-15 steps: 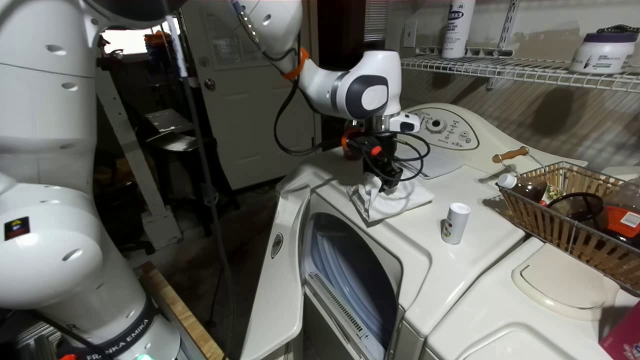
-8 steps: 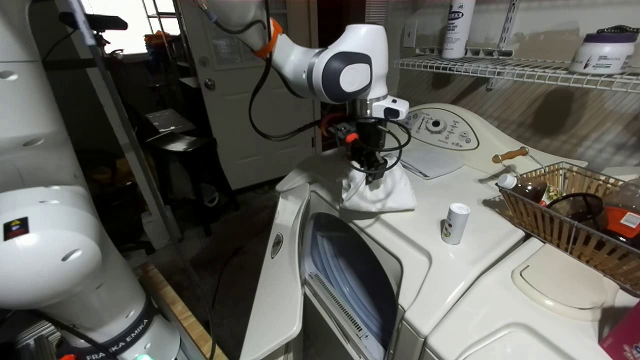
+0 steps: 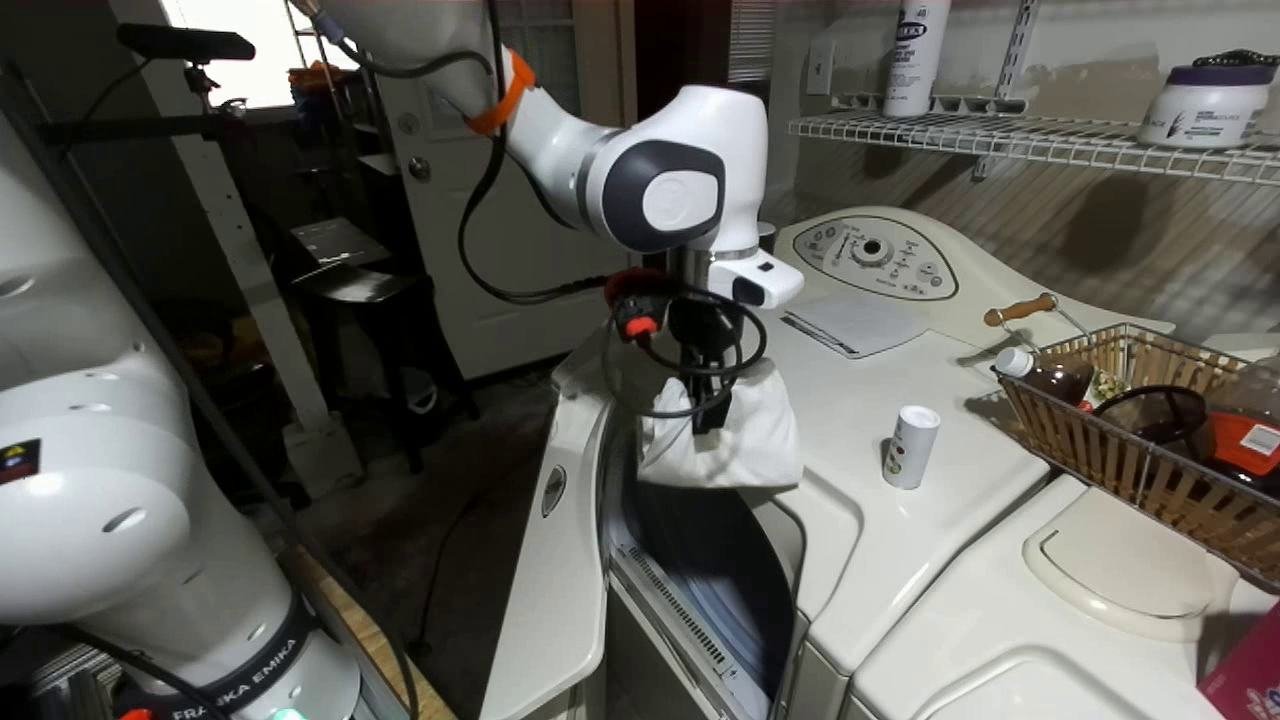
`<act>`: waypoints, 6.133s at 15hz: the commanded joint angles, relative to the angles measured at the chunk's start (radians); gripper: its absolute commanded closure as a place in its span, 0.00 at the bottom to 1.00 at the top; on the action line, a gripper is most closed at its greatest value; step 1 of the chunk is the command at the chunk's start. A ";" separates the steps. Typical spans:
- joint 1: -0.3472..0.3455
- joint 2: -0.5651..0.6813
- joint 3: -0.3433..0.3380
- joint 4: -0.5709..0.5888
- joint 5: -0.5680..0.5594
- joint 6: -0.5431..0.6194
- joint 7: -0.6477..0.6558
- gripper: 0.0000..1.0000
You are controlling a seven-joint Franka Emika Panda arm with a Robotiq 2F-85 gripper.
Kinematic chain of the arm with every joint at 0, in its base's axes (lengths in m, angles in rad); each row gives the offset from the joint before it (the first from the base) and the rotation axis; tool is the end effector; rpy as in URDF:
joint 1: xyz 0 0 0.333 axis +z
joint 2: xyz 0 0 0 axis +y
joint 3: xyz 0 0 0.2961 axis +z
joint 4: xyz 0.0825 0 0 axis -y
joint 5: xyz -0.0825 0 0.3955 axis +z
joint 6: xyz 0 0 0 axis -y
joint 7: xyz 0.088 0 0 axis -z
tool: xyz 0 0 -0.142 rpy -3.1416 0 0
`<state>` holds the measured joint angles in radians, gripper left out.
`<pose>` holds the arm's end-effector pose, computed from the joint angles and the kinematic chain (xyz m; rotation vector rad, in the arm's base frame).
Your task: Put the white towel in the open washing machine.
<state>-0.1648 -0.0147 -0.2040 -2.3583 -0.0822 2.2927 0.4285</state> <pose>0.4647 -0.1836 0.2669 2.8726 -1.1163 -0.0761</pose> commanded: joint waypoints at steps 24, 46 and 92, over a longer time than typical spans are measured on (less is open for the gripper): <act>-0.057 0.626 0.124 0.272 0.263 0.244 -0.410 1.00; -0.799 0.743 0.756 0.107 0.706 0.726 -0.836 1.00; -1.391 1.531 1.224 0.141 0.004 1.079 -0.350 1.00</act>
<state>-1.5112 1.5159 0.9284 -2.1849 -0.0604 3.3716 0.0440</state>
